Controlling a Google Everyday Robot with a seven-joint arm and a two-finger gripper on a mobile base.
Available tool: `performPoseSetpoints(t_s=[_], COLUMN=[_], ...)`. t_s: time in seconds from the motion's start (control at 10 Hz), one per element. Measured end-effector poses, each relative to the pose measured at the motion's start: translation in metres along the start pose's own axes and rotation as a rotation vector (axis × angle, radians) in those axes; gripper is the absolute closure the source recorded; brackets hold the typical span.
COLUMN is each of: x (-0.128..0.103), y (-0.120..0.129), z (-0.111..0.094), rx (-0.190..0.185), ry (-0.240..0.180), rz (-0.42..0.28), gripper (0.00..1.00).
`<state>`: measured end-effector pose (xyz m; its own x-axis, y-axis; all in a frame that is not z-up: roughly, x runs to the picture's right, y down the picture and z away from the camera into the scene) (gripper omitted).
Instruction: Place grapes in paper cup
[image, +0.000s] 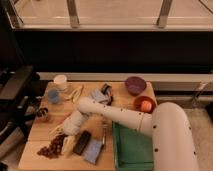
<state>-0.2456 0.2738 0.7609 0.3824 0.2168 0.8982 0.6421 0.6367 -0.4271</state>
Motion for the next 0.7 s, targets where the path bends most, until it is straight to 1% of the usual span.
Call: performPoseSetpoints(t_s=[0.2,0.4,0.5,0.6,0.7], x=[-0.001,-0.002,-0.002,-0.002,-0.004], y=[0.0,0.002,0.003,0.005,0.008], z=[0.002,0.002,0.001,-0.003,-0.014], rx=[0.015,0.035,0.046,0.06,0.085], ry=[-0.016,-0.025,-0.025,-0.021,-0.02], rz=[-0.006,-0.006,-0.005,-0.003,-0.001], gripper=[0.61,0.78,0.81,0.81,0.81])
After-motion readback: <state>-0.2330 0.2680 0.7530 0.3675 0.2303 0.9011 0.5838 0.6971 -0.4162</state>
